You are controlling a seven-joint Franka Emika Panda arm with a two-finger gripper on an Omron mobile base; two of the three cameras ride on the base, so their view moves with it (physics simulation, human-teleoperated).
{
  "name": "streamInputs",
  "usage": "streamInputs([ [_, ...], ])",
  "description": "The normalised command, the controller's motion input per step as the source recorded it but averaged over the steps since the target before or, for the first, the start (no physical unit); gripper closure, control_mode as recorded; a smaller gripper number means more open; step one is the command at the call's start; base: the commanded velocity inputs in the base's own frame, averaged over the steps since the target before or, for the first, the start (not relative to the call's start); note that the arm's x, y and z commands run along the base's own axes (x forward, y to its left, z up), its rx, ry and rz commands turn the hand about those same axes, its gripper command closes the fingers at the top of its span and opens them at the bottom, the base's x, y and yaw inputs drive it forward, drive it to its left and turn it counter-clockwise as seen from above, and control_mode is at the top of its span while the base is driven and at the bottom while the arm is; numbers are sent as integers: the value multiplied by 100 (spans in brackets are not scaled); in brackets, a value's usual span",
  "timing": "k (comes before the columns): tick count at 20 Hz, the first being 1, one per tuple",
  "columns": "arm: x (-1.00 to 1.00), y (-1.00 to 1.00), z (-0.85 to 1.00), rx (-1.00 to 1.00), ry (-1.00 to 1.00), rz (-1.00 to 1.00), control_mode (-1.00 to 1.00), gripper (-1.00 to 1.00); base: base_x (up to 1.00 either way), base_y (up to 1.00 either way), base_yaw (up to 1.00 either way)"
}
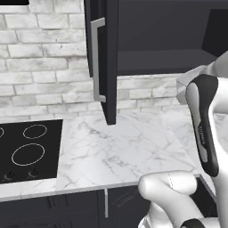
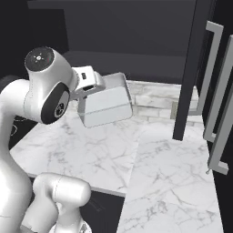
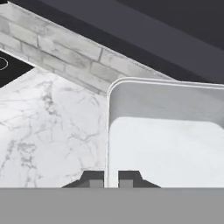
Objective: Retrieve the tupperware and aluminum foil from the cabinet and place them on the dining counter near the plate with cucumber and broccoli to prepare for storing leftovers.
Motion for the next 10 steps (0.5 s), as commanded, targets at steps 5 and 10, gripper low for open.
streamInputs([
  [5, -13, 37, -17, -1, 13, 3, -100, 100, 0, 0, 0],
  [10, 0, 38, -41, 0, 7, 6, -100, 100, 0, 0, 0],
])
